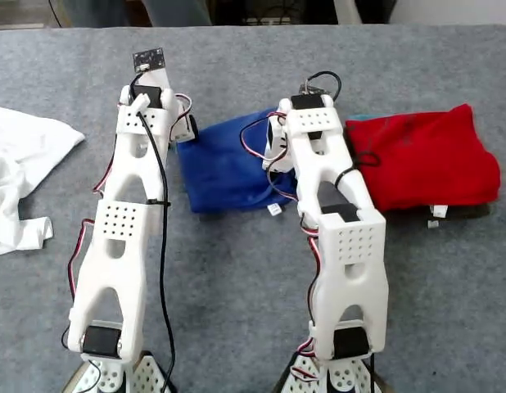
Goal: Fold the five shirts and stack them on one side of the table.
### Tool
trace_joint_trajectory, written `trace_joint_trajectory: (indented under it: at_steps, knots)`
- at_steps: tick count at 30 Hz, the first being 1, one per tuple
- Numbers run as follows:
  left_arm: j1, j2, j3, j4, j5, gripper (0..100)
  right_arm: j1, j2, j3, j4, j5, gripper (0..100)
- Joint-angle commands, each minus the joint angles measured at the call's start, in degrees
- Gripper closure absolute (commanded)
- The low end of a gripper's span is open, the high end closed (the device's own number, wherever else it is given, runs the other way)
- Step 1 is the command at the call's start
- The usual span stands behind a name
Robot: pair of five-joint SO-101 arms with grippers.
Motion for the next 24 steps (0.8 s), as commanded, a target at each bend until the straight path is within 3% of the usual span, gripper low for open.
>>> trace_joint_trajectory:
  at_steps: [1, 6, 16, 24]
  knots:
    - [-0.40, -0.18, -1.10, -0.62, 1.49, 79, 1.05, 0.84, 2.86, -1.05, -0.62, 98.5]
    - [0.31, 0.00, 0.57, -2.90, 7.91, 84, 0.97, 0.84, 2.77, -1.05, -0.62, 98.5]
    - [0.40, -0.09, 1.10, -6.15, 7.82, 97, 1.05, 0.84, 2.68, -0.88, -0.62, 98.5]
    - [3.74, -0.70, -1.80, -8.35, 6.86, 97, 1.58, -2.15, -0.48, 1.14, -0.18, 98.5]
